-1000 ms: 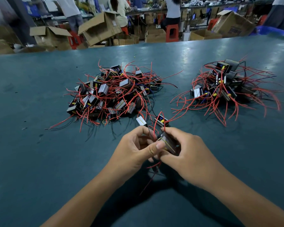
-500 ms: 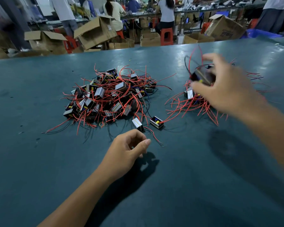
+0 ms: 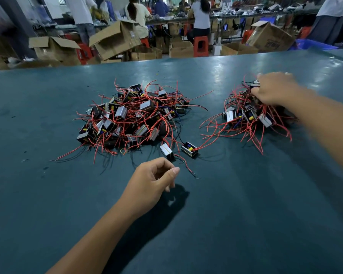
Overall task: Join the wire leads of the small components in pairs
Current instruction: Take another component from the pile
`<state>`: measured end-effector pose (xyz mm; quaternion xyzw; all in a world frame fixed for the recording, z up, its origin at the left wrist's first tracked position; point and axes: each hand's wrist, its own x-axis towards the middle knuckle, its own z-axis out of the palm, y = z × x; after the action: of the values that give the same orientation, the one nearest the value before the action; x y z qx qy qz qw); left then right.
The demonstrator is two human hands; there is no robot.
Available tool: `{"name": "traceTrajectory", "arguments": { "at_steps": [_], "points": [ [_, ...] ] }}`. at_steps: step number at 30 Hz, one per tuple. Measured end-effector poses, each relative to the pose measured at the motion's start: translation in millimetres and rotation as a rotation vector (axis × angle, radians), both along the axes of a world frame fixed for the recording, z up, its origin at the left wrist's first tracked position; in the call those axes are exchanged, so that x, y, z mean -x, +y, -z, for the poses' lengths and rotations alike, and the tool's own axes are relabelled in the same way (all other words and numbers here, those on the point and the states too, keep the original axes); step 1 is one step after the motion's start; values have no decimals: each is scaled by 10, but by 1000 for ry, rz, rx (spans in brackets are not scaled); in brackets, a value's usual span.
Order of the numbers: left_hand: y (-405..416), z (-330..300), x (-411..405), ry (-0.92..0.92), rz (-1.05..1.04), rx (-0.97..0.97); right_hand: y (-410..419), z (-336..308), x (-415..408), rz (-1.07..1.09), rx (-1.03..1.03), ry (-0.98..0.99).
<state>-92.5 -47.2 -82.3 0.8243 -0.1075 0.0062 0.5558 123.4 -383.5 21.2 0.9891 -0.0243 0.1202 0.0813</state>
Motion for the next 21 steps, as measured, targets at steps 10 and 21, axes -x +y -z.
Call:
{"name": "traceTrajectory", "arguments": {
  "at_steps": [10,21],
  "points": [
    [44,-28,1,-140,-167,-216,1459,-291,528,-438,-354,-128],
    [141,-27,-61,-204,-298,-258,2236,551,1066,-483,-71,277]
  ]
}}
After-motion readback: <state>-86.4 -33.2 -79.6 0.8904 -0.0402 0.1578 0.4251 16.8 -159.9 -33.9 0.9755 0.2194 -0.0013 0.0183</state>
